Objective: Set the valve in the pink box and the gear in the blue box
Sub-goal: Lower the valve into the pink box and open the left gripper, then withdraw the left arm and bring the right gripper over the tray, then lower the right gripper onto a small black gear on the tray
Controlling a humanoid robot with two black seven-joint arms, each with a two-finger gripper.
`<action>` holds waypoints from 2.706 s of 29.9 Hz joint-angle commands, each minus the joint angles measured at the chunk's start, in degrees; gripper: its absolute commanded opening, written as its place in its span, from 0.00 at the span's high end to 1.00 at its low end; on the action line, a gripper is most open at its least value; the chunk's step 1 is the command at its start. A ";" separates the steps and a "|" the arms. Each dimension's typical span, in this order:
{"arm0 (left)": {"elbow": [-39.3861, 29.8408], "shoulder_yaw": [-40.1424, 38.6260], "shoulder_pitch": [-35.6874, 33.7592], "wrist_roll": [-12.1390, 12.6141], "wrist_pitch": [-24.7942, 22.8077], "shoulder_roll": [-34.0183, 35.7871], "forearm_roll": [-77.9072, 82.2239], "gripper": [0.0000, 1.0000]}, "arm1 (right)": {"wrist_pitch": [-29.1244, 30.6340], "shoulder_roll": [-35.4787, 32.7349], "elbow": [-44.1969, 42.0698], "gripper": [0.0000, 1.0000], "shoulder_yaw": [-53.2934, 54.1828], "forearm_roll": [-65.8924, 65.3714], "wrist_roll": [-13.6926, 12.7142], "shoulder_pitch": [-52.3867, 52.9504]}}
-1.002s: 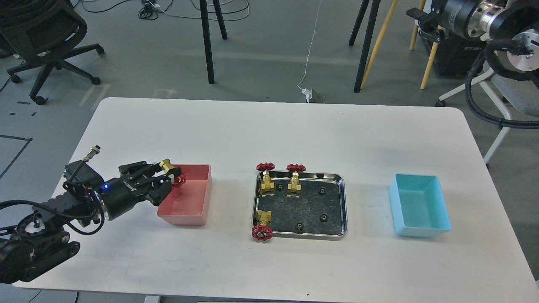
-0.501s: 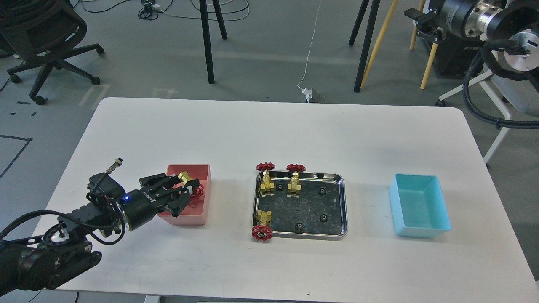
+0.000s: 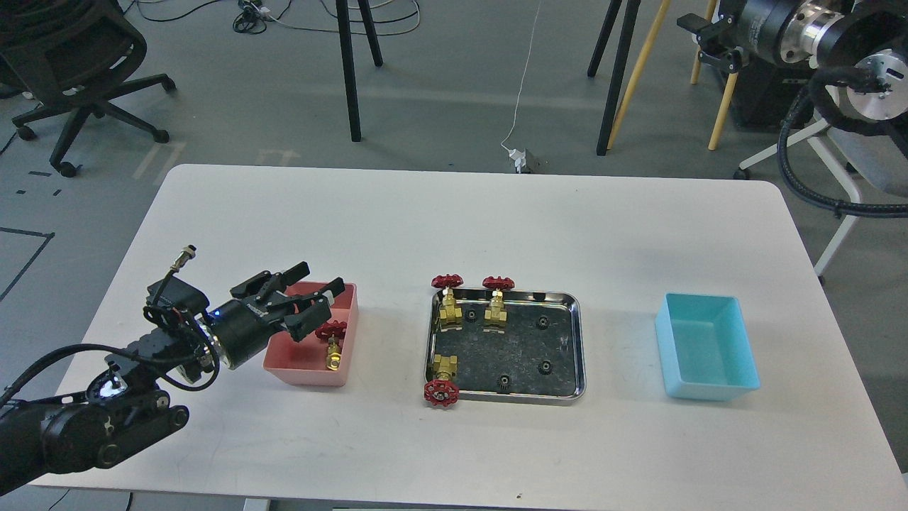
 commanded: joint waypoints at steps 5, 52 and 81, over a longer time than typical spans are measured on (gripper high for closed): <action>-0.67 -14.18 -8.90 0.00 -15.13 3.38 -19.54 0.04 | 7.33 -2.66 10.89 0.01 -2.16 -17.55 1.67 -4.58; 7.06 -27.74 -32.99 1.28 -35.03 11.21 -40.05 0.04 | 11.87 23.44 11.53 0.06 -46.64 -70.84 16.87 0.34; 7.06 -27.83 -32.99 1.28 -34.15 11.12 -40.13 0.04 | 11.87 26.60 6.17 0.39 -48.75 -71.19 17.66 -1.77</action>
